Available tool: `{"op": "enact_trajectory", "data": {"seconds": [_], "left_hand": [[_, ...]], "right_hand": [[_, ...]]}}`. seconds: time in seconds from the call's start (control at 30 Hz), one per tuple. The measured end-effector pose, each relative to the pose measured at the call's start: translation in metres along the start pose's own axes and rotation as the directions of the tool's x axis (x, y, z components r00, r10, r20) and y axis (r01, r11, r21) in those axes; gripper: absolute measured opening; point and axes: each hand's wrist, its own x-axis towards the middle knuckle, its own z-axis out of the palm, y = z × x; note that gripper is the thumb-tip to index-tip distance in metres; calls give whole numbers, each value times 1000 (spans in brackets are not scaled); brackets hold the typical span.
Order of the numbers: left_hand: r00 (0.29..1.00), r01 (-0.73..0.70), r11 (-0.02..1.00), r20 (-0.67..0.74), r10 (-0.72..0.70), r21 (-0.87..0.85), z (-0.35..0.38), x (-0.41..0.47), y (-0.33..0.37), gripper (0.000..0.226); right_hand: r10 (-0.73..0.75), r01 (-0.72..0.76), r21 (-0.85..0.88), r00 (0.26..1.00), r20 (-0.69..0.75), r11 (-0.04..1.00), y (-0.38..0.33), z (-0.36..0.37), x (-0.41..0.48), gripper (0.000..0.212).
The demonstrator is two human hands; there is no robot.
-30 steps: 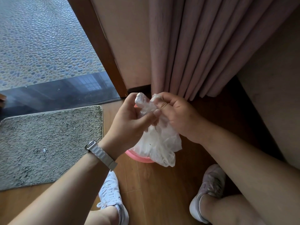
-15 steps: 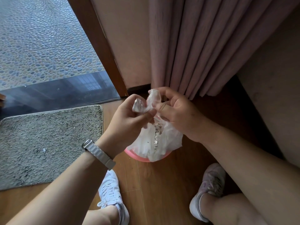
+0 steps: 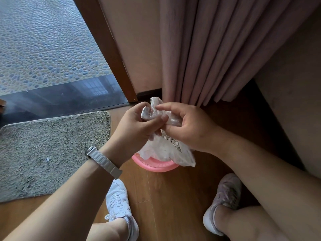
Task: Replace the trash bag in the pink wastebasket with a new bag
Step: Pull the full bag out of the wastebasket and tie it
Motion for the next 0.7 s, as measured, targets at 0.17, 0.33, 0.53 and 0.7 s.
{"op": "enact_trajectory", "data": {"seconds": [0.17, 0.33, 0.53, 0.7], "left_hand": [[998, -34, 992, 61, 26, 119, -2, -3, 2, 27], [990, -93, 990, 114, 82, 102, -8, -3, -3, 24], [977, -195, 935, -27, 213, 296, -11, 0, -11, 27], [979, -160, 960, -88, 185, 230, -6, 1, -11, 30]], "right_hand": [[15, -19, 48, 997, 78, 999, 2, -1, 1, 36], [52, -56, 57, 996, 76, 997, 3, -3, 3, 7], [95, -122, 180, 983, 154, 976, -1, -8, 3, 8], [91, -143, 246, 973, 212, 959, -3, -10, -1, 25]]}}
